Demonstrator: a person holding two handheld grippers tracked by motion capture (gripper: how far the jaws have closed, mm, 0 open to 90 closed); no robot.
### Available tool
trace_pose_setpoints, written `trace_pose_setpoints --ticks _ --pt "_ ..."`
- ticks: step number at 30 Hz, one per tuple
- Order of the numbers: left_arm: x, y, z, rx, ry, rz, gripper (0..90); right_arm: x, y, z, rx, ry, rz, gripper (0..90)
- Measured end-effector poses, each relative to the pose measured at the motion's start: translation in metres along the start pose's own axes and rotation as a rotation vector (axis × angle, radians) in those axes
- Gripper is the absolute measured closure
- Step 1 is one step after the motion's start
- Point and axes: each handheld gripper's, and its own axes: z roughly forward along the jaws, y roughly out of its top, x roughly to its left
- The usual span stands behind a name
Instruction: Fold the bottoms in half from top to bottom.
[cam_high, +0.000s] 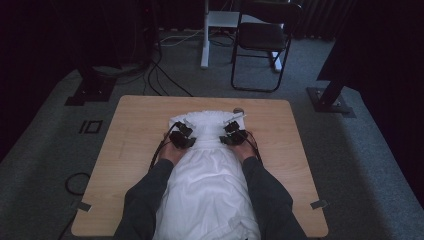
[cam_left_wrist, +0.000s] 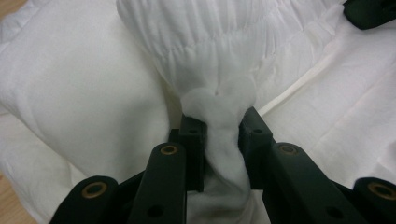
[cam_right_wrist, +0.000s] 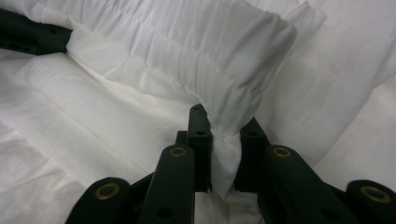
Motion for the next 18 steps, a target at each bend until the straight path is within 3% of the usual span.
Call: trace_pose_setpoints --ticks 2,3,7,8,9,10,12,15,18 --pt "0.001 0.001 -0.003 -0.01 -0.011 -0.013 79.4 0.0 0.0 -0.001 -0.001 0.002 -0.004 79.4" --pt "0.006 0.005 -0.017 -0.071 -0.042 -0.047 79.4 0.0 0.0 -0.004 -0.005 0.003 0.0 79.7" --pt "0.008 0.019 -0.061 -0.209 -0.081 -0.061 82.3 0.001 0.013 -0.053 -0.158 0.038 -0.04 80.9" --pt "0.008 0.019 -0.061 -0.209 -0.081 -0.061 82.3 0.001 0.013 -0.053 -0.158 0.038 -0.04 80.9" --pt "0.003 0.028 -0.087 -0.271 -0.079 -0.04 82.3 0.002 0.017 -0.068 -0.19 0.047 -0.047 80.9" --pt "-0.001 0.033 -0.103 -0.307 -0.075 -0.023 82.4 0.005 0.025 -0.094 -0.254 0.047 -0.077 80.9" --pt "-0.011 0.043 -0.134 -0.369 -0.07 0.013 82.4 0.01 0.033 -0.124 -0.327 0.043 -0.096 80.9" --pt "-0.021 0.047 -0.162 -0.414 -0.073 0.047 82.4 0.017 0.039 -0.161 -0.403 0.049 -0.129 80.8" --pt "-0.031 0.043 -0.175 -0.418 -0.07 0.082 82.3 0.025 0.034 -0.179 -0.418 0.065 -0.151 80.8"
